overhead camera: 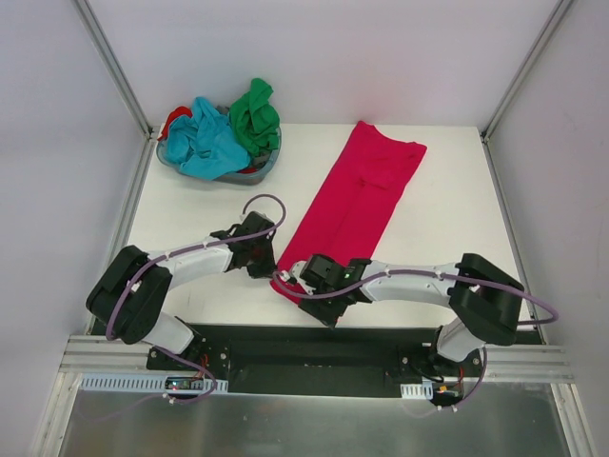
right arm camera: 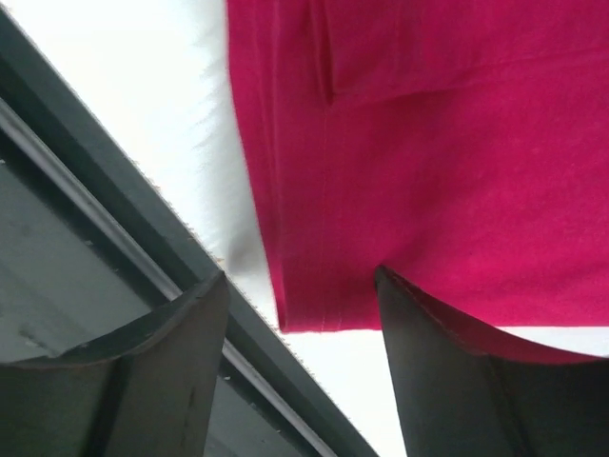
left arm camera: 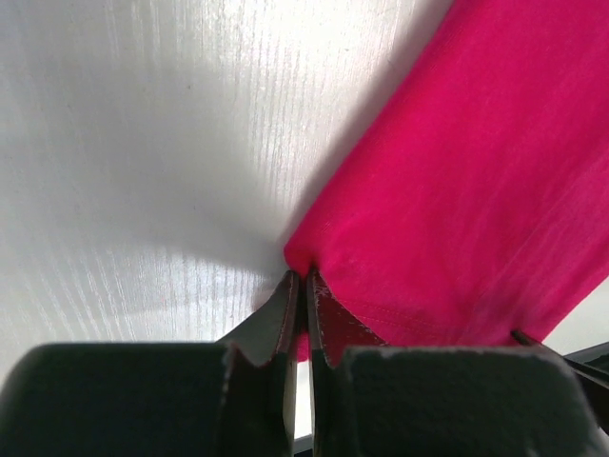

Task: Fold and stack the t-shirts
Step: Grab the bottom of the folded rectangular tshirt with both arms, then fold the folded rectangular tshirt in 1/3 of the way

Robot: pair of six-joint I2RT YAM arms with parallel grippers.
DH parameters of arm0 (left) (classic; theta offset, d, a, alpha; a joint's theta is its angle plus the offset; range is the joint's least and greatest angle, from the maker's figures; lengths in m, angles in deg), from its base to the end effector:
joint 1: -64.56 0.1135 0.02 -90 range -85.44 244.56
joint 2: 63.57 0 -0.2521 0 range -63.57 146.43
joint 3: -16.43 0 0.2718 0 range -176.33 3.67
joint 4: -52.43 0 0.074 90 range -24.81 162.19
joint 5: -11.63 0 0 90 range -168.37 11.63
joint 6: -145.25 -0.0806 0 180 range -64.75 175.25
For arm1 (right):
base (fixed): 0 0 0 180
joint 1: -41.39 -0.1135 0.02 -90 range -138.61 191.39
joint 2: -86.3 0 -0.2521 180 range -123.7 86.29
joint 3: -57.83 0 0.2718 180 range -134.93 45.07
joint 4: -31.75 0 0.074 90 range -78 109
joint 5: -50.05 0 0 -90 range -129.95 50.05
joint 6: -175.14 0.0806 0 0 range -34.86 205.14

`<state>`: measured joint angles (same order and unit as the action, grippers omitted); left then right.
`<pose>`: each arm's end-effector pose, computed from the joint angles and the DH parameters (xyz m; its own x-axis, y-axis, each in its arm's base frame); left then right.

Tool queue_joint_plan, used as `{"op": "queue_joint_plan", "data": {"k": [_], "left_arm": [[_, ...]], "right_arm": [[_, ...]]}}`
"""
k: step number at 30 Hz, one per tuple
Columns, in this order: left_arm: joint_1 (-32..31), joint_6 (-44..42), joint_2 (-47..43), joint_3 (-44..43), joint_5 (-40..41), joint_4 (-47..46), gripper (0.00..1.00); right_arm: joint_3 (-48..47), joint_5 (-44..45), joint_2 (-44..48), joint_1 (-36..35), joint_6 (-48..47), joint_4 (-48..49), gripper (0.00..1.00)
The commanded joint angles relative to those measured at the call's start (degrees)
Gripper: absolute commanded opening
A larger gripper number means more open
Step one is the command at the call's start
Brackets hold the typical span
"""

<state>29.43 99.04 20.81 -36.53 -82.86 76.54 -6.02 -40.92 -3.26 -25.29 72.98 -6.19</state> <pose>0.2537 -0.1862 0.0954 -0.9088 -0.2041 -0.3639 -0.0263 0.8985 -0.4383 0.1300 0.3050 0.1092 -0.1527 -0.8864 -0.4371 -0.9752 0.2068 -0.0787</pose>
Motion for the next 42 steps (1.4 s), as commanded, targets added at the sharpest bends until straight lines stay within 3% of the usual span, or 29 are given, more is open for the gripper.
{"op": "queue_joint_plan", "data": {"k": [1, 3, 4, 5, 9, 11, 21, 26, 33, 38, 42], "left_arm": [[0.07, 0.15, -1.23, 2.59, 0.71, 5.43, 0.00], [0.07, 0.42, -1.85, 2.94, 1.06, 5.70, 0.00], [0.07, 0.68, -2.20, 3.11, 1.15, 5.87, 0.00], [0.07, 0.94, -2.64, 3.38, 1.06, 6.13, 0.00], [0.07, 2.09, -6.67, 5.57, 0.98, 7.18, 0.00], [0.07, 2.61, -9.31, 6.63, 0.89, 8.24, 0.00], [0.07, 4.63, -29.16, 11.81, 1.41, 16.94, 0.00], [0.07, 4.47, -36.30, 11.30, 3.17, 17.65, 0.00], [0.07, 2.01, -29.12, 2.52, 4.14, 13.00, 0.00], [0.07, 0.68, -19.01, -6.97, 5.88, 8.60, 0.00], [0.07, -1.07, -10.40, -16.28, 6.95, 8.07, 0.00]], "right_arm": [[-1.03, 2.99, -2.90, -0.03, -0.76, -1.71, 0.61], [-0.15, 3.17, -3.16, -0.12, -0.06, -1.36, 0.53], [0.20, 3.26, -3.08, -0.21, 0.29, -0.92, 0.43], [0.20, 2.65, -3.08, -0.21, 0.39, -0.91, 0.23], [0.64, 1.77, -0.71, -1.87, -0.40, -1.09, 0.02], [0.73, 1.59, 1.39, -3.72, -0.93, -0.83, 0.01], [0.99, -18.62, 11.42, -7.77, 0.56, 6.29, 0.01], [0.82, -13.20, 13.97, -7.77, 1.88, 4.99, 0.01], [-1.82, -2.03, 16.25, -4.97, 2.93, -1.61, 0.01], [-2.08, 6.85, 19.15, 2.32, 2.85, -2.67, 0.01], [-2.87, 8.79, 21.18, 7.77, 1.53, -1.53, 0.01]]}}
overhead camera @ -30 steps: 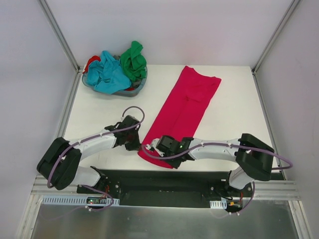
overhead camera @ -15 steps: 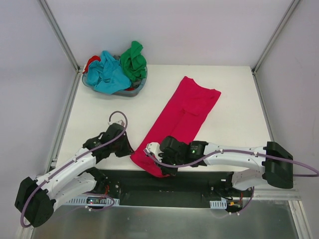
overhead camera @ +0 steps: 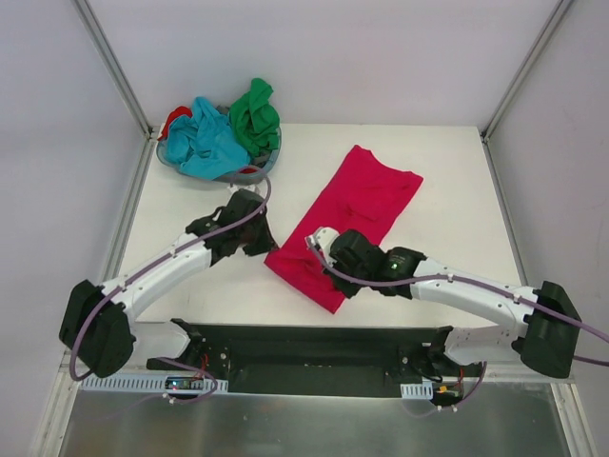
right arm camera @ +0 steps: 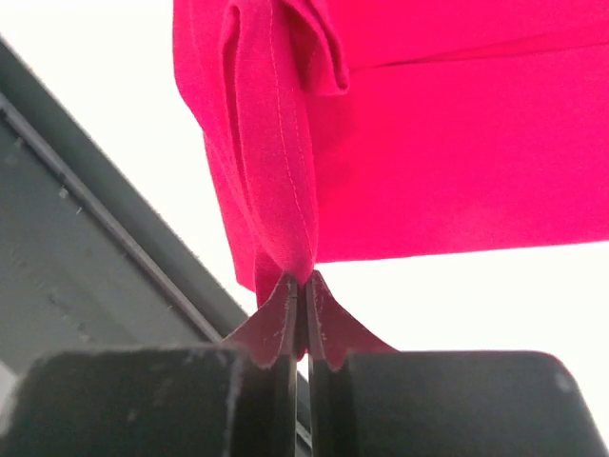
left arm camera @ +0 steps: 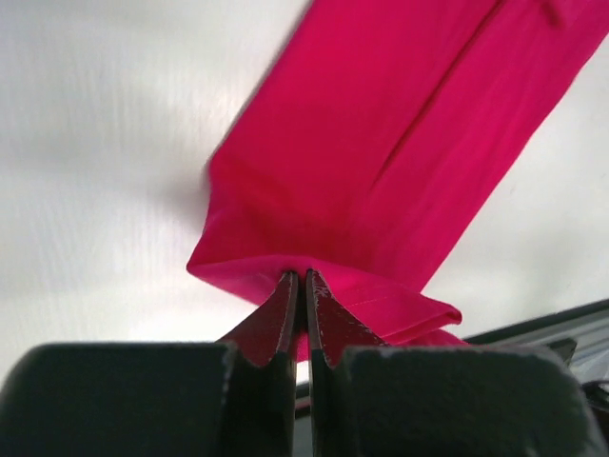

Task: Fold and stack the t-shirts
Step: Fold the folded rectangular tshirt in 1/3 of the way

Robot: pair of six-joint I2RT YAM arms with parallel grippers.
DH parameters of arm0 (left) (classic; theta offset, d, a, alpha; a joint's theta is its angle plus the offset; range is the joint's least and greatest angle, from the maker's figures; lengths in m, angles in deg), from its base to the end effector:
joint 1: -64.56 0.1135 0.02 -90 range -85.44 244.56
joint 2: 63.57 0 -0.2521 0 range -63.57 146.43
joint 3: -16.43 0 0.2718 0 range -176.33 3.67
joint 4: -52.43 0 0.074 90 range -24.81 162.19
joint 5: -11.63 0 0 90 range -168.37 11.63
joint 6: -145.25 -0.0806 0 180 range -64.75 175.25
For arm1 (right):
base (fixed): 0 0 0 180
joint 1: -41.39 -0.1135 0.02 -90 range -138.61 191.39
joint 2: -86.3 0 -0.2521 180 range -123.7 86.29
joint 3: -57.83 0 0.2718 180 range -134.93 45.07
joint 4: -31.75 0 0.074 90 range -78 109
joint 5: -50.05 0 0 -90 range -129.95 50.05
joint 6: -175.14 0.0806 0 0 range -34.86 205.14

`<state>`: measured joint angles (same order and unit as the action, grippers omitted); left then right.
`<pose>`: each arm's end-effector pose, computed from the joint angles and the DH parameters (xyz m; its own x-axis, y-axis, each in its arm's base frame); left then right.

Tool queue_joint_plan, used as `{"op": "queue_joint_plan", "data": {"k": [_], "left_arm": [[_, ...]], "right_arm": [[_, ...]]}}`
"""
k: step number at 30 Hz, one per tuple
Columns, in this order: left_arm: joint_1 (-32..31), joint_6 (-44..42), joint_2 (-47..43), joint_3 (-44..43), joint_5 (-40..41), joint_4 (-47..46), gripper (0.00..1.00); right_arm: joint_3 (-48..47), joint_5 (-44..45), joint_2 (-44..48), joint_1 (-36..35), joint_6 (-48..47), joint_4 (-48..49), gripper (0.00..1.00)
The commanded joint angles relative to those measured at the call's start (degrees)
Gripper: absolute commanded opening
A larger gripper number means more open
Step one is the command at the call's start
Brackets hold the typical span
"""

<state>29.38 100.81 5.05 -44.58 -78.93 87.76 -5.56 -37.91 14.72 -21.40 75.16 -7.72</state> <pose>0.2535 -0.1796 0.2069 -0.8054 -0.3058 -0.5078 0.0099 0.8496 -0.5273 0.1459 0.2775 0.1997 -0.1807 -0.7303 -0.6588 -0.9231 0.3571 -0.1426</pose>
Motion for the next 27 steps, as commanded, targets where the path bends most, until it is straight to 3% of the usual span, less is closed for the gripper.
{"op": "queue_joint_plan", "data": {"k": [1, 14, 27], "left_arm": [[0.11, -3.54, 7.65, -10.70, 2.76, -3.06, 0.00], [2.57, -10.58, 31.82, -35.76, 1.36, -3.06, 0.00], [5.21, -14.89, 46.33, -47.99, -8.32, -2.79, 0.00]], "right_arm": [[-3.59, 6.47, 3.45, 5.38, -1.01, 0.18, 0.01], [-5.62, 0.95, -0.76, 25.50, -5.93, 6.76, 0.01], [-8.60, -5.03, -11.21, 33.16, -4.79, 8.70, 0.01]]}}
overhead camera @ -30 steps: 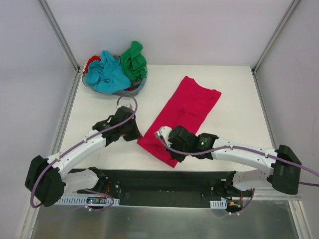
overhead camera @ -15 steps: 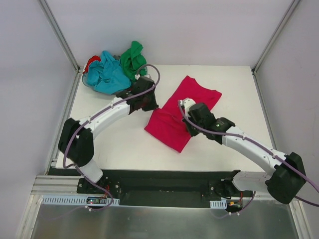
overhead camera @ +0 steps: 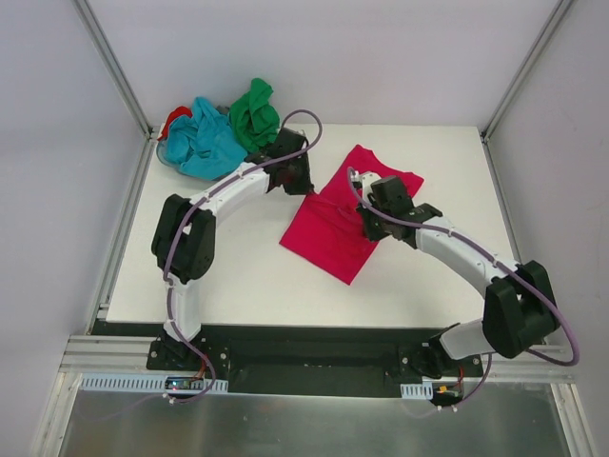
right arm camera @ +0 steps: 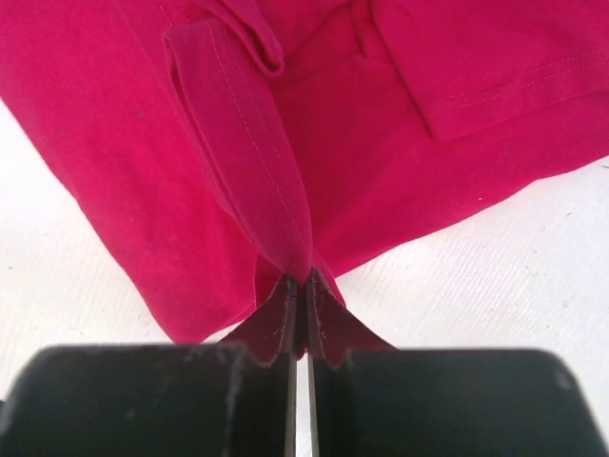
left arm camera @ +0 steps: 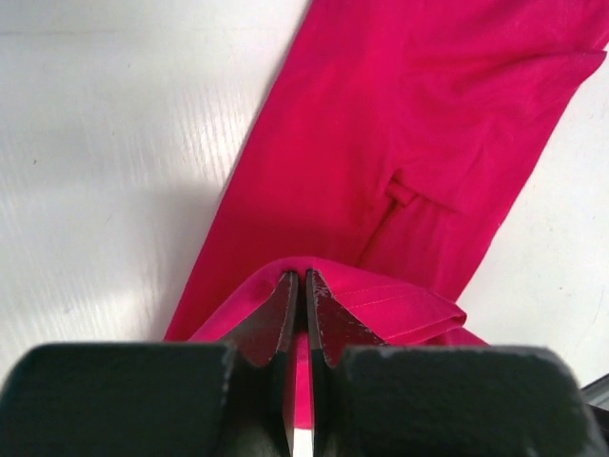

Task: Fold and stack the t-shirts
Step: Fold the folded rectangular tshirt in 1/3 of the way

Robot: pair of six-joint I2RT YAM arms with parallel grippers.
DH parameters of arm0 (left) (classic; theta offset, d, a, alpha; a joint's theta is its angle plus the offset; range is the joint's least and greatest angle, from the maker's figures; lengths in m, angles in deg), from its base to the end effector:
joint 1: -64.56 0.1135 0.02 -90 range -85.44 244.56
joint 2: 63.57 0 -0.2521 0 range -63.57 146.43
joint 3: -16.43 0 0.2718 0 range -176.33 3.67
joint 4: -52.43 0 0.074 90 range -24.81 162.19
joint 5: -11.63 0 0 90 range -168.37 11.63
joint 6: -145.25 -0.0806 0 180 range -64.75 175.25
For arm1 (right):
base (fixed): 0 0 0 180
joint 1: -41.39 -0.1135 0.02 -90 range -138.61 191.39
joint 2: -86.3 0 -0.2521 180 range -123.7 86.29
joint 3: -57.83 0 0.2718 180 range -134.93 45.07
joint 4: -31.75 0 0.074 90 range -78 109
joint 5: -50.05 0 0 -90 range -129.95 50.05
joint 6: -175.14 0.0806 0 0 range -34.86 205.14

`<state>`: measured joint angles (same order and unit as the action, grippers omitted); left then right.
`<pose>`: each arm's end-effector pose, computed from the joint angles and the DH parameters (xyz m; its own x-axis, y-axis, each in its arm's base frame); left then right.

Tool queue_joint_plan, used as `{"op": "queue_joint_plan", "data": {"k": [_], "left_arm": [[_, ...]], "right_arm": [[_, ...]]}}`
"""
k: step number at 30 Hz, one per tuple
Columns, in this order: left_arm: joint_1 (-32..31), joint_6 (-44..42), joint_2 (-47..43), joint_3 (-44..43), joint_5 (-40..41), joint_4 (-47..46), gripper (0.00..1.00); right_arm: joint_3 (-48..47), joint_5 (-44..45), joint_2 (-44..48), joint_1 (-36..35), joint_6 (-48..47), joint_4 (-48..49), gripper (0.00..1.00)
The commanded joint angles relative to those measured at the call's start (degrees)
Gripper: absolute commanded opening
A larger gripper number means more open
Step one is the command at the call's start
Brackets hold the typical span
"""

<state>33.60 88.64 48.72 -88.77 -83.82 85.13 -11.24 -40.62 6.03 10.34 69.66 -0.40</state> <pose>0.4281 -0.2658 0.2145 -0.7745 -0.1742 -0.6081 0.1778 0.8626 -0.4736 0.3049 0.1847 0.2031 -0.4272 -0.5687 -0.7029 -0.6610 0.7269 -0.1863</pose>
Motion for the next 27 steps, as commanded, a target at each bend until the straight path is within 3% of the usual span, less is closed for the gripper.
{"op": "queue_joint_plan", "data": {"k": [1, 5, 9, 11, 13, 15, 16, 17, 18, 19, 21, 25, 27], "left_arm": [[1.08, -2.71, 3.37, -4.14, -3.60, -0.08, 0.01], [1.60, -2.71, 6.44, -5.55, -5.00, 0.09, 0.02], [1.69, -2.89, 9.43, -7.66, -5.62, 0.18, 0.11], [1.87, -3.06, 10.40, -9.24, -5.88, 0.18, 0.32], [2.04, -3.06, 11.11, -10.73, -5.27, 0.18, 0.47], [2.48, -2.89, 10.94, -11.70, -5.36, 0.27, 0.81], [2.74, -2.71, 10.50, -11.88, -5.36, 0.36, 0.94], [2.92, -2.71, 9.45, -11.53, -5.27, 0.36, 0.99], [3.01, -2.80, 7.87, -10.83, -4.75, 0.45, 0.99], [3.01, -2.89, 6.38, -9.70, -3.78, 0.45, 0.99], [3.10, -2.89, 2.25, -6.10, -1.24, 0.45, 0.99], [3.10, -2.36, -7.94, 4.87, 3.16, 0.45, 0.99], [3.10, -1.84, -11.64, 11.37, 4.92, 0.53, 0.99]], "right_arm": [[-3.18, -2.23, -3.65, 1.78, 1.16, 1.29, 0.01], [-3.54, -1.71, -5.42, 3.10, 3.09, 1.47, 0.01], [-4.24, 0.32, -7.09, 4.15, 4.41, 1.56, 0.03], [-5.29, 4.69, -8.40, 4.68, 5.55, 1.64, 0.08], [-6.78, 8.38, -10.07, 5.29, 7.04, 1.91, 0.13], [-9.24, 12.77, -11.83, 5.47, 7.92, 1.12, 0.19], [-10.12, 15.23, -12.19, 5.47, 8.88, 0.86, 0.25], [-11.44, 16.30, -12.19, 5.47, 9.07, -0.10, 0.43], [-12.15, 16.31, -11.93, 5.56, 8.72, -0.72, 0.82], [-12.94, 16.40, -11.41, 5.47, 8.89, -1.34, 0.96], [-12.68, 14.13, -9.22, 5.38, 9.60, -2.22, 0.96], [-6.98, -3.41, -4.20, 4.86, 8.45, 3.66, 0.96], [-5.83, -7.84, -3.32, 3.72, 8.98, 3.58, 0.96]]}}
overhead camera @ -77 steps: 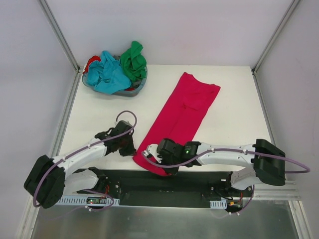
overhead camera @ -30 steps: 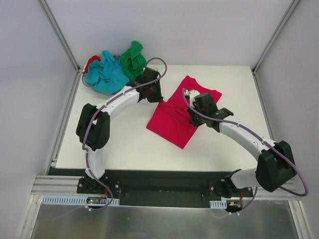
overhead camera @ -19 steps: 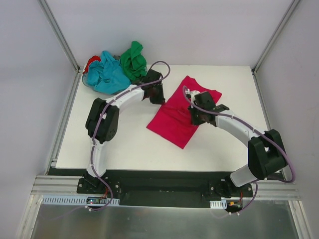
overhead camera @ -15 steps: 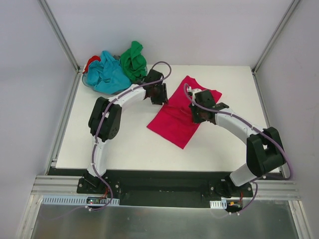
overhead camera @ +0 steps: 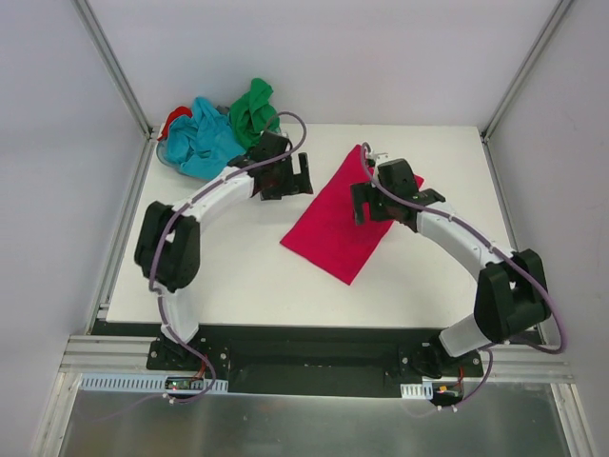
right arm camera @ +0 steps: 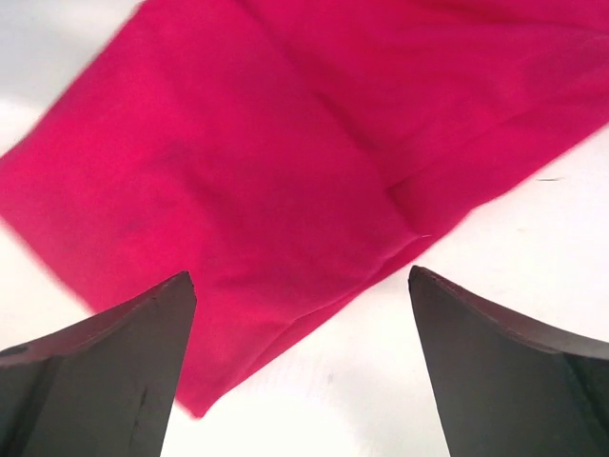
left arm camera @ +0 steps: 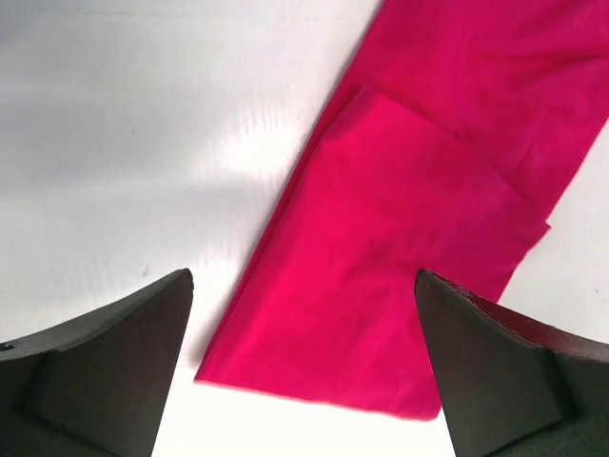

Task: Fold and stack the t-shirts
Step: Fold the folded rectangular tshirt in 1/3 of the way, then grab one side of the 2/3 rectangular tshirt with both arms

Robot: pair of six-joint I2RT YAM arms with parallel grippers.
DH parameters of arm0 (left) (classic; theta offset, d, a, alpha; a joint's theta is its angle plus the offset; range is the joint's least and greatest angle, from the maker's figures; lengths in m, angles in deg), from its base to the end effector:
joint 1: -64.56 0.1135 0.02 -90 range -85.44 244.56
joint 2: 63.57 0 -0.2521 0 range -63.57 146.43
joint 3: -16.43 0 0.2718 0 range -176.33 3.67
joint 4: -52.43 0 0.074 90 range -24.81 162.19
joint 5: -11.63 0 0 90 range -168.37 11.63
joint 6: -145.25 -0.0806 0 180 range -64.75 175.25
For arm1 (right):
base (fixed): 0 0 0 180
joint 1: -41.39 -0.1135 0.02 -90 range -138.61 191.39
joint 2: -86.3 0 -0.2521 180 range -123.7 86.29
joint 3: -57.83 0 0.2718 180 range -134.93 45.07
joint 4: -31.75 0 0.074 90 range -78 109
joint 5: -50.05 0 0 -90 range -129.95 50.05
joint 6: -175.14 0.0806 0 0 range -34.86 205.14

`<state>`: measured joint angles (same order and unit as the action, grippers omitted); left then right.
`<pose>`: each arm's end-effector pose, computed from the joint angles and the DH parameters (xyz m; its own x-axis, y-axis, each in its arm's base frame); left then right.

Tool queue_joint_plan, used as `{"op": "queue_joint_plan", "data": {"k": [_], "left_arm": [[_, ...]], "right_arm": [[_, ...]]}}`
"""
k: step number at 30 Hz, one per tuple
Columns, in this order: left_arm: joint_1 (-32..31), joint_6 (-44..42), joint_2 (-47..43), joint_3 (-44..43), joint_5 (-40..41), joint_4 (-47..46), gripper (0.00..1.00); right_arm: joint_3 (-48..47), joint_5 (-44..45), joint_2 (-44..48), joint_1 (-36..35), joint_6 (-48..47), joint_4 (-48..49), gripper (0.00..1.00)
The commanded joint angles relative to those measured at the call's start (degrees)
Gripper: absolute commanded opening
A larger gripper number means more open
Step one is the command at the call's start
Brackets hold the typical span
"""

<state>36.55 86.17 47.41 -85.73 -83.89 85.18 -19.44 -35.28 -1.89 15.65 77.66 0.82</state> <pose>0.4327 -0.2389 0.2049 -0.7754 -0.1669 -0.6090 0.1545 0.8850 -0.4392 0.3576 0.1651 0.2110 -0.5466 -0.4076 -0.7315 -0.4532 0.8785 -0.1508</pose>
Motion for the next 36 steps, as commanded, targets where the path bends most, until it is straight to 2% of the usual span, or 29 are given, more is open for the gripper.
{"op": "queue_joint_plan", "data": {"k": [1, 7, 11, 16, 22, 28, 32, 34, 36], "left_arm": [[0.15, 0.72, -11.74, 10.89, 5.08, 0.49, 0.99], [0.50, 2.39, -13.16, 18.21, 1.40, 0.40, 0.99], [0.59, 4.76, -10.70, 20.06, 0.33, 0.58, 0.91], [0.50, 6.70, -6.23, 20.06, -1.34, 0.49, 0.72], [0.50, 7.84, -3.49, 20.06, -2.74, 0.58, 0.50], [0.50, 8.37, -1.82, 20.68, -3.44, 0.58, 0.40], [0.41, 8.98, -2.17, 22.86, -5.20, 0.58, 0.24], [0.41, 9.34, -3.05, 24.45, -4.41, 0.67, 0.01], [0.41, 9.34, -4.19, 25.07, -3.54, 0.67, 0.00]], "right_arm": [[3.07, -13.89, 4.95, -2.21, 1.16, 2.18, 0.96], [9.05, -11.79, 6.88, -13.27, -7.71, 0.16, 0.96], [10.98, -7.85, 5.66, -19.52, -8.69, -4.31, 0.96], [11.60, -8.97, 2.41, -21.90, -8.25, -7.05, 0.99], [10.72, -8.36, -1.99, -22.95, -7.72, -7.57, 0.89], [9.93, -2.84, -5.07, -24.36, -5.61, -8.72, 0.83], [9.84, -0.27, -5.86, -25.24, -3.94, -10.21, 0.81], [10.11, -0.79, -6.21, -25.24, -3.24, -10.04, 0.74], [10.02, -1.06, -6.48, -25.50, -2.62, -10.74, 0.67]]}}
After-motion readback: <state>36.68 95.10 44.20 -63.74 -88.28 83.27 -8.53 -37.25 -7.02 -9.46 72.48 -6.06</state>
